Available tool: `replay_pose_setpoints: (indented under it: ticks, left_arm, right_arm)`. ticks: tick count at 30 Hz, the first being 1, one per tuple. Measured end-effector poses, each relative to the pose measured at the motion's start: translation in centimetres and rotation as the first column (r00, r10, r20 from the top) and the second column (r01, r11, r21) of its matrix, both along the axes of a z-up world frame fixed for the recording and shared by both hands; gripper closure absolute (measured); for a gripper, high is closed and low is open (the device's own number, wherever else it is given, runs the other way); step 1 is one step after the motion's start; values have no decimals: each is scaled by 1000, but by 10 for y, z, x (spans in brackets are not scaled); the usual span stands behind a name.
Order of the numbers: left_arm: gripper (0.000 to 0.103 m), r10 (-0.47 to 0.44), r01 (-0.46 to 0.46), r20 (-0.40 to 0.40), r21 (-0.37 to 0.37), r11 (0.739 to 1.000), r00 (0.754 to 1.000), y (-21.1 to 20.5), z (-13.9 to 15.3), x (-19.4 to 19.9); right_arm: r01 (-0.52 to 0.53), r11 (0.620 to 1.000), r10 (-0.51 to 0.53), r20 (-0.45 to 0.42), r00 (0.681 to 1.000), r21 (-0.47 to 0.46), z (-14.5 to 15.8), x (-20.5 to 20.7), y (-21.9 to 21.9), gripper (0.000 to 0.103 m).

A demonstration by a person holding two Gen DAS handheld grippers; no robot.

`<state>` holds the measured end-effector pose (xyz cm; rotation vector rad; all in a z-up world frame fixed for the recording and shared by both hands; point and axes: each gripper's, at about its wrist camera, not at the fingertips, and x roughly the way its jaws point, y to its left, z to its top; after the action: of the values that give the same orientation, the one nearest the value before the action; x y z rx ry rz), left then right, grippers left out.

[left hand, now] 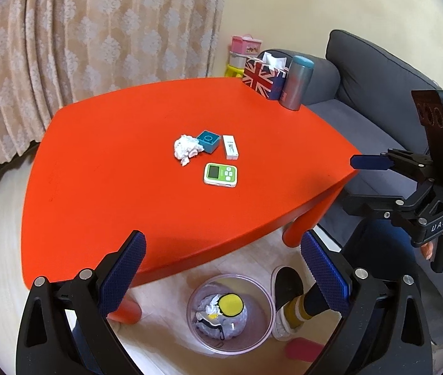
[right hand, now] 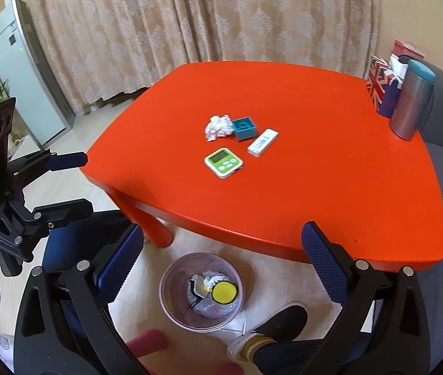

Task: Collect trash
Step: 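Move both grippers back over the table toward the green timer, then grasp the green timer with the left gripper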

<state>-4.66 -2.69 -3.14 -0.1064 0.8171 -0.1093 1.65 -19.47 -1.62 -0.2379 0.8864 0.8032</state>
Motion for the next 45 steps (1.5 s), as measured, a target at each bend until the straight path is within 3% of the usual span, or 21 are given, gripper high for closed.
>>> replay_pose_setpoints:
  ticks: [17, 33, 35, 37, 41, 45]
  left_arm:
    - [8, -53, 55, -76, 26, 998, 996, -4, -12, 70]
    - [9, -73, 88, -152, 91, 992, 986, -18, -51, 132]
    - [23, -74, 91, -163, 97, 991, 984, -18, -55, 135]
    - [26, -77, 95, -179, 93, 991, 981, -18, -59, 139]
    - [46, -77, 96, -198, 87, 992, 977, -18, -67, 142]
    - [54, -79, 98, -198, 84, 992, 977, -18, -70, 146]
  right_arm:
    - [55, 998, -55, -18, 998, -9, 3, 50, -10, 4]
    - [92, 996, -93, -76, 993, -22, -19, 84, -15, 4]
    - [95, 995, -97, -79, 992, -26, -21, 87, -15, 4]
    - [99, 995, -101, -83, 991, -24, -21, 89, -16, 4]
    - [100, 995, -102, -87, 991, -25, -23, 92, -17, 4]
    - [102, 995, -104, -94, 990, -25, -26, 93, -17, 4]
